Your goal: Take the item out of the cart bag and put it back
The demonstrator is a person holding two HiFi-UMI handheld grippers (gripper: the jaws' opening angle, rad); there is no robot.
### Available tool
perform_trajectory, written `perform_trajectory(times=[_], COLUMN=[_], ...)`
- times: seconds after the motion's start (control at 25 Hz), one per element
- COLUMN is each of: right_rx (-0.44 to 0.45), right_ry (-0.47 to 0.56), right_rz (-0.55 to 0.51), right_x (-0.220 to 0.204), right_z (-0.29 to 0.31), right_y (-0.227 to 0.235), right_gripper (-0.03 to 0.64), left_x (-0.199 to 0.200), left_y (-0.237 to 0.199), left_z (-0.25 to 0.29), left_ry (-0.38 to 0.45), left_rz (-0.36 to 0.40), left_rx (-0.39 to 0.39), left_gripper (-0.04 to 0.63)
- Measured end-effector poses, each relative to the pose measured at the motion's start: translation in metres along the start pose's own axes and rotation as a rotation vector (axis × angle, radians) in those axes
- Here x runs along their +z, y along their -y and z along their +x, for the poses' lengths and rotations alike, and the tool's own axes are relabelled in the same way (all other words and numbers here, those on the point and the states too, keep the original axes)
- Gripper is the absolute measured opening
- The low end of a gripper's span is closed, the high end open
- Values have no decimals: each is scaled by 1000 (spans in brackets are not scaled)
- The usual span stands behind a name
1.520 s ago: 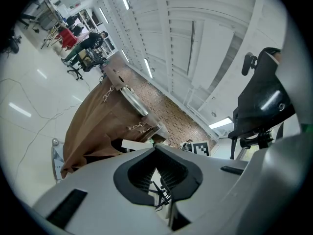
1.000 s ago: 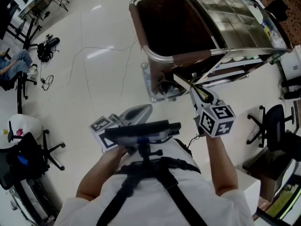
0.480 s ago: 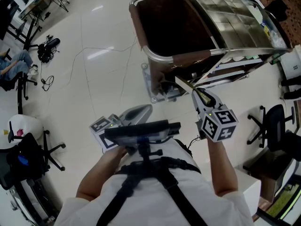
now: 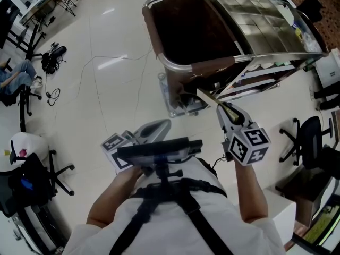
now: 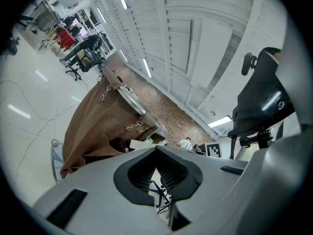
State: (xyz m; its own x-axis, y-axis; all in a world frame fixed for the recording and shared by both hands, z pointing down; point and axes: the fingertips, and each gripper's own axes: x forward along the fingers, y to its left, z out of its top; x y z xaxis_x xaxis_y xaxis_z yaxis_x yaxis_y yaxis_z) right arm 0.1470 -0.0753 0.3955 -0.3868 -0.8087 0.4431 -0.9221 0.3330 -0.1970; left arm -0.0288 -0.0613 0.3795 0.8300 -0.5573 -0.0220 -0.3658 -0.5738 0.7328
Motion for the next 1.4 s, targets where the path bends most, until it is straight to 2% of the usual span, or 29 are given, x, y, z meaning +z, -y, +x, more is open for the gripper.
perform_trajectory(times=[1.4], right_rx=[-15], right_ry=[29], right_rz=[21], right_x=[8], right_z=[-33], right_y=[3], right_gripper=[75], left_x=[-12], left_y=[-2], left_z=[19], left_ry=[-73], left_rz=[-17], left_rx=[-24], left_gripper=[2])
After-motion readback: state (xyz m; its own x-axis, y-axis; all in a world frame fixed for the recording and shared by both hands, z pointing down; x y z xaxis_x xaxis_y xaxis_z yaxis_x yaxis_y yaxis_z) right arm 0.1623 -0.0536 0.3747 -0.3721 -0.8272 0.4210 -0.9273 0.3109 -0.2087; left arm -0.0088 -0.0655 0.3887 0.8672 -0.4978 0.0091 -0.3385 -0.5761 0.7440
